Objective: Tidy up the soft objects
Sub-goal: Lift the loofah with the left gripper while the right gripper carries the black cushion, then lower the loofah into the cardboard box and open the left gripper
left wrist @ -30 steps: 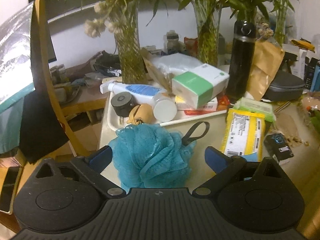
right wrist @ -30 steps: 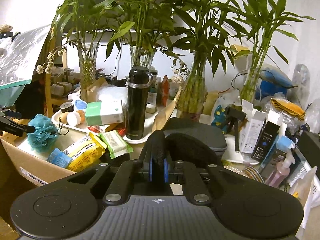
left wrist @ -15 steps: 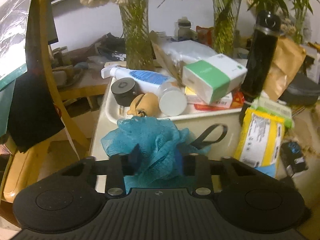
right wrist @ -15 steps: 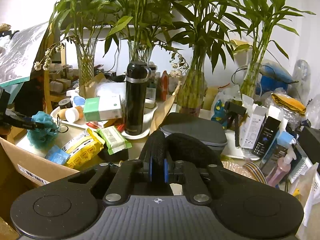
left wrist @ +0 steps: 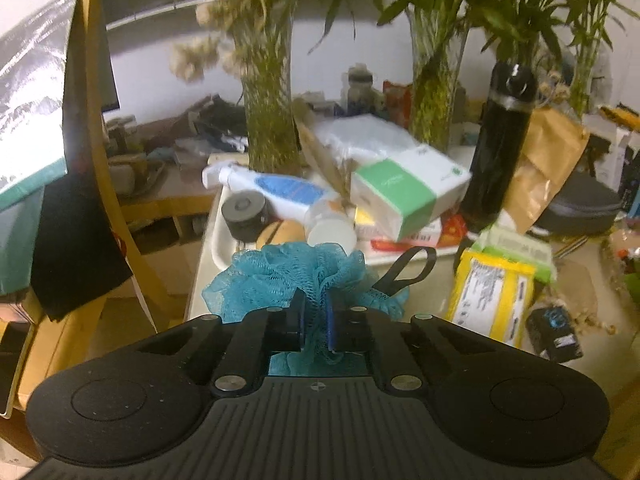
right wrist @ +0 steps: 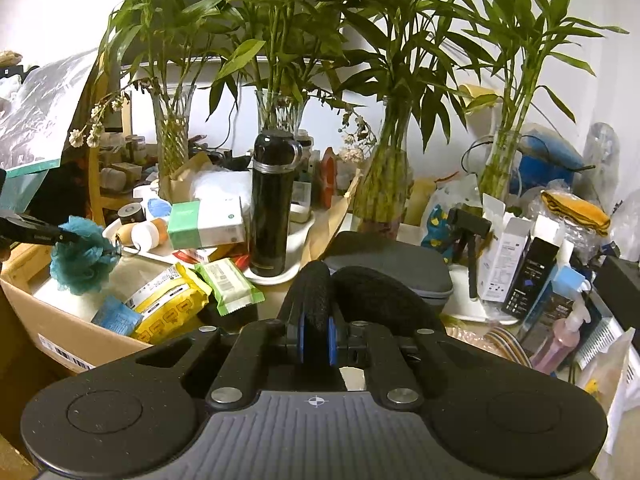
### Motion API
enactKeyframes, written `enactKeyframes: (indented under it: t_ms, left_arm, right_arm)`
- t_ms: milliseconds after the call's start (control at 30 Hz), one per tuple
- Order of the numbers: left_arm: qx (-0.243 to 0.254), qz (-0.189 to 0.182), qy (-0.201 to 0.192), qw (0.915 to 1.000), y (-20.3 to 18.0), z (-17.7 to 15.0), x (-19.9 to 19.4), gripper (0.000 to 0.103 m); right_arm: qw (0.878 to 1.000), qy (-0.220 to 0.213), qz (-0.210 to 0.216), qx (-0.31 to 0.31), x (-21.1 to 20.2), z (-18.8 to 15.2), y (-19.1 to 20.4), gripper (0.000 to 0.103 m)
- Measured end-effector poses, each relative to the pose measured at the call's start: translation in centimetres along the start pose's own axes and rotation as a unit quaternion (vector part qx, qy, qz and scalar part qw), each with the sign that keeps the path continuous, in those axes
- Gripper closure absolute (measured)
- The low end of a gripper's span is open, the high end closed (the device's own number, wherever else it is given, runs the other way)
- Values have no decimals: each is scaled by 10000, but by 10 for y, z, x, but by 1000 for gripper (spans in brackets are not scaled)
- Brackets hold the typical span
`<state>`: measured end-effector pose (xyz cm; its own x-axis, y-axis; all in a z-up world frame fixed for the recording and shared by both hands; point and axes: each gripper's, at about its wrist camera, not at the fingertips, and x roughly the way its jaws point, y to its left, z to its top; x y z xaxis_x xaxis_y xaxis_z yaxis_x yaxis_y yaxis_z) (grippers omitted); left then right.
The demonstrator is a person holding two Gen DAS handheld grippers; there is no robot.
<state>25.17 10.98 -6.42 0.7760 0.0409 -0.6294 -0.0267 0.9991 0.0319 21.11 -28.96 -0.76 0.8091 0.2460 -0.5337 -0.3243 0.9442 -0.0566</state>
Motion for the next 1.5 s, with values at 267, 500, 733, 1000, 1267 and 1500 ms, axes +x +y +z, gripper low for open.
enactKeyframes:
  t_ms: [267,500,733,1000,1267,1500]
  left_arm:
    - [-10,-48,-398,9992,-5,7,-45,94]
    - [-84,-289,-823,9962,-9,12,-93,94]
    - [-13,-563,-1049,9929,-19,15,-130,94]
    - [305,-892,-1292,9871,-35,19,-177,94]
    - [514,-1225,-1268,9830,-54,11,-210,94]
    - [725,-1550,-1059,9795,-71,-10,-219,94]
  right_arm:
    - [9999,-107,33,48,-5,2,1,90]
    - [9995,-276,163,45,-15,5,8,90]
    - [9974,-546,475,-16,-31,12,19,90]
    - [9928,-820,858,-178,-63,20,47,90]
    - [9882,-928,1124,-477,-96,26,67,90]
    - [9868,-869,1181,-685,-116,17,75,90]
